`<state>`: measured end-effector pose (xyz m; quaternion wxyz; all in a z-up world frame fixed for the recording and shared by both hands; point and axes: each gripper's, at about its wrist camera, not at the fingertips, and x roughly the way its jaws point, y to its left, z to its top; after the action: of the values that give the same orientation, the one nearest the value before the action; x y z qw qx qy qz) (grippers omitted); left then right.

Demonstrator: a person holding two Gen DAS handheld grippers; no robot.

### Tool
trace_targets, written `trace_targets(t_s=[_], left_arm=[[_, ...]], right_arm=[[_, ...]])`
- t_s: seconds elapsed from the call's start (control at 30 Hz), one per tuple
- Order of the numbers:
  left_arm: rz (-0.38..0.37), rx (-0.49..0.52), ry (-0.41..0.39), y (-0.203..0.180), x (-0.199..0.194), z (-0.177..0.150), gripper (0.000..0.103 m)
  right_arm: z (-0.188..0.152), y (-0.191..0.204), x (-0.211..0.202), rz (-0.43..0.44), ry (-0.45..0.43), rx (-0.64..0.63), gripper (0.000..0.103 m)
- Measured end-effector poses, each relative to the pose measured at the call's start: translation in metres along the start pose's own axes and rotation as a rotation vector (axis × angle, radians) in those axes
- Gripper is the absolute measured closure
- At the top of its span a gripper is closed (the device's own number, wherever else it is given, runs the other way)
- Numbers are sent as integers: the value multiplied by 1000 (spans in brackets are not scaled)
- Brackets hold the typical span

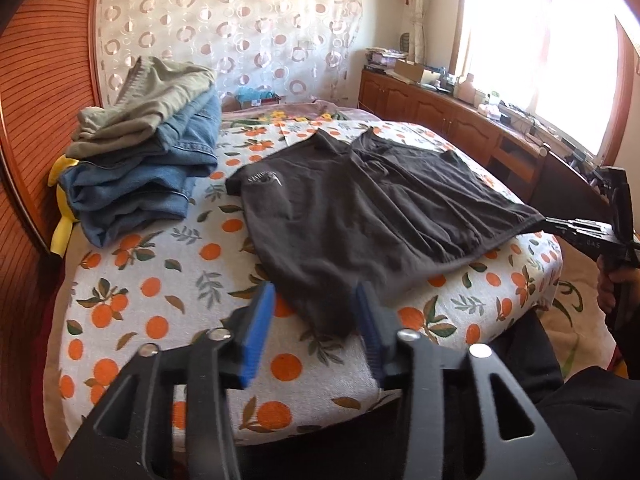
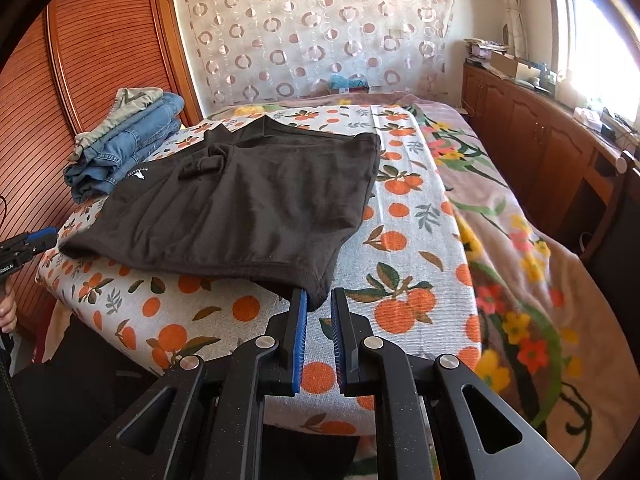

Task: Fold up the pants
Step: 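Hold the hem with both grippers, smooth it flat, then open both, then move both open grippers to the hem of the flattened garment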

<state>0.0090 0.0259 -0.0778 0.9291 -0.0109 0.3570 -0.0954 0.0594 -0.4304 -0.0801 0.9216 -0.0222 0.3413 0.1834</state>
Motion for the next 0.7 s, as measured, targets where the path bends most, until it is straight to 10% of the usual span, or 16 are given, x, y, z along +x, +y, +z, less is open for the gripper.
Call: trace_targets(t_s=[0.7], left_arm=[[53, 1, 8, 31, 60, 53, 54]], right_arm=[[37, 32, 52, 25, -79, -56, 58]])
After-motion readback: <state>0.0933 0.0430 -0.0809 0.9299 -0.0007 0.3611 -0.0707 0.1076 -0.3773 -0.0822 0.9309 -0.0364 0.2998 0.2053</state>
